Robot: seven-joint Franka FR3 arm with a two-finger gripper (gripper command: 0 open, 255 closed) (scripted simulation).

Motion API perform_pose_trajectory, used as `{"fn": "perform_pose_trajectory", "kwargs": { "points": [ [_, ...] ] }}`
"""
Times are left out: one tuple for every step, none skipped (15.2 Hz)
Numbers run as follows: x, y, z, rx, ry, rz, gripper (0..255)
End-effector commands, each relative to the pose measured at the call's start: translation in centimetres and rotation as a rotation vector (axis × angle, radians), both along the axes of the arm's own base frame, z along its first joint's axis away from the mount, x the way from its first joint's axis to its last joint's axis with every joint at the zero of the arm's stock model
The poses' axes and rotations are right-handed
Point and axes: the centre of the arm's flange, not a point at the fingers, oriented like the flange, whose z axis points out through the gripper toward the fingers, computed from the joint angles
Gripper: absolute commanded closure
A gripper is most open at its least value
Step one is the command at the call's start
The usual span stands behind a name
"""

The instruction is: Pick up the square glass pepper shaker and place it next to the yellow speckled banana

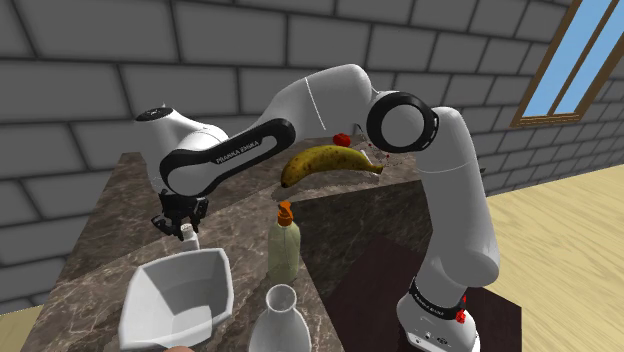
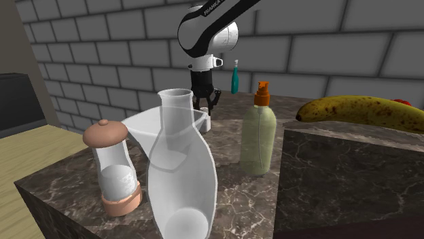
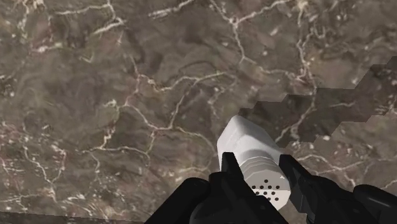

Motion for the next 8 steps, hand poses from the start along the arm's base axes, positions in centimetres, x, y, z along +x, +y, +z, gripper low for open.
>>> {"fn": "perform_pose_trajectory", "kwargs": {
  "points": [
    [-0.01, 0.01, -0.01, 0.000, 0.000, 0.000, 255],
    [-0.01, 0.01, -0.01, 0.000, 0.000, 0.000, 255],
    [-0.01, 0.01, -0.01, 0.000, 0.000, 0.000, 255],
    [-0.01, 0.01, -0.01, 0.000, 0.000, 0.000, 255],
    [-0.01, 0.01, -0.01, 0.000, 0.000, 0.000, 255],
    [-0.01, 0.01, -0.01, 0.000, 0.000, 0.000, 255],
    [-0.01, 0.01, -0.01, 0.000, 0.000, 0.000, 255],
    [-0.01, 0.01, 0.52, 0.000, 0.000, 0.000, 255]
  ]
}}
